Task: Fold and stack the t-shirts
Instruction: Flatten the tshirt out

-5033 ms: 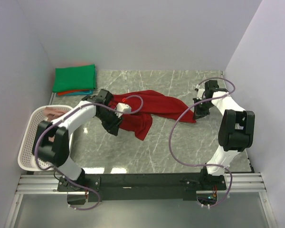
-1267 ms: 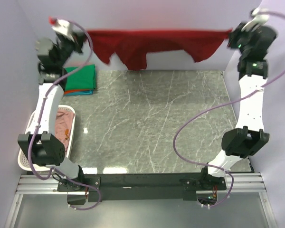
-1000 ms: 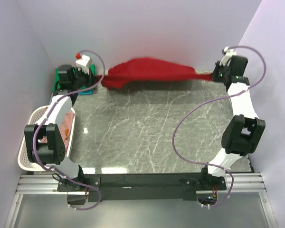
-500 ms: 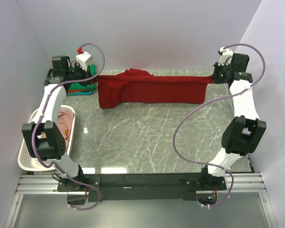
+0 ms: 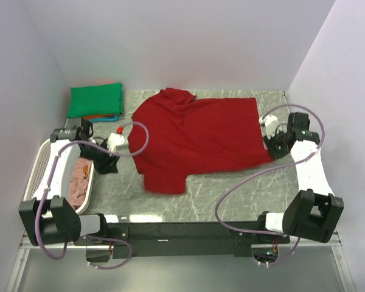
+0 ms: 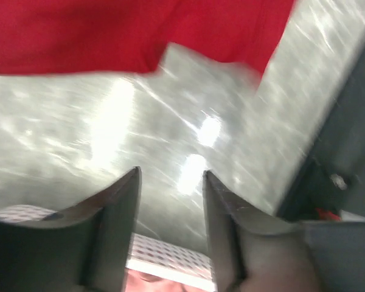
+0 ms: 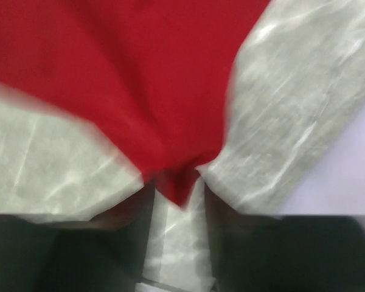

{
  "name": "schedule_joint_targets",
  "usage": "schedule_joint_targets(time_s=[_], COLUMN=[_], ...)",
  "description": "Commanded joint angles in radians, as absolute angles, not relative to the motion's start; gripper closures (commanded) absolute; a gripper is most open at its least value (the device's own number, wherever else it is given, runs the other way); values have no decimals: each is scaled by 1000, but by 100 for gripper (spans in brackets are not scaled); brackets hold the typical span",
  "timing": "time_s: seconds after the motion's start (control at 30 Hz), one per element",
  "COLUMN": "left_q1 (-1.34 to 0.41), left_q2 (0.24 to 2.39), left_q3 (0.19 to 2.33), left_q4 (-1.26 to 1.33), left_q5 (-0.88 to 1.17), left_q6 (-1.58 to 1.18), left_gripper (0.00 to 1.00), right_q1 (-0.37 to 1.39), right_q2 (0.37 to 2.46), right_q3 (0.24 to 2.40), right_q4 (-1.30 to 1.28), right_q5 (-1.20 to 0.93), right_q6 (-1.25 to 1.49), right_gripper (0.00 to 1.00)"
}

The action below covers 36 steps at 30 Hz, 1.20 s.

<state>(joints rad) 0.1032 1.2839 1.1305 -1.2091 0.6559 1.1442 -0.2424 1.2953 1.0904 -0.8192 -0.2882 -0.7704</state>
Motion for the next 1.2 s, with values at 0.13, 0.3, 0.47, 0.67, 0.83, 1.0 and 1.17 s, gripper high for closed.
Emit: schedule_joint_targets(time_s=[0.13, 0.3, 0.47, 0.67, 0.83, 1.0, 1.17], left_q1=[101, 98, -48, -210, -225, -232, -229], left_q2=[1149, 1362, 1445, 1610, 1756, 1779, 1741], left_q3=[1081, 1167, 1135, 1129, 1126, 1068, 991], left_q4=[-1291, -1146, -782, -608, -578, -621, -646], left_q5=[636, 716, 588, 393, 280, 226, 121], left_q6=[1234, 925, 567, 397, 400, 451, 500], left_gripper=[35, 48, 56, 57, 59, 61, 61], right_q1=[-272, -261, -203, -123, -101, -97, -89], right_q2=[1255, 1474, 1594, 1718, 1802, 1833, 1749], right_q3=[1106, 1276, 1301, 1278, 1270, 1212, 1117], right_q4=[-966, -1008, -939, -855, -815, -805, -796], right_q5=[-276, -328, -241, -143, -29, 63, 97], right_q6=[-964, -772, -642, -549, -532, -561, -617], right_gripper=[13, 21, 37, 47, 51, 54, 55])
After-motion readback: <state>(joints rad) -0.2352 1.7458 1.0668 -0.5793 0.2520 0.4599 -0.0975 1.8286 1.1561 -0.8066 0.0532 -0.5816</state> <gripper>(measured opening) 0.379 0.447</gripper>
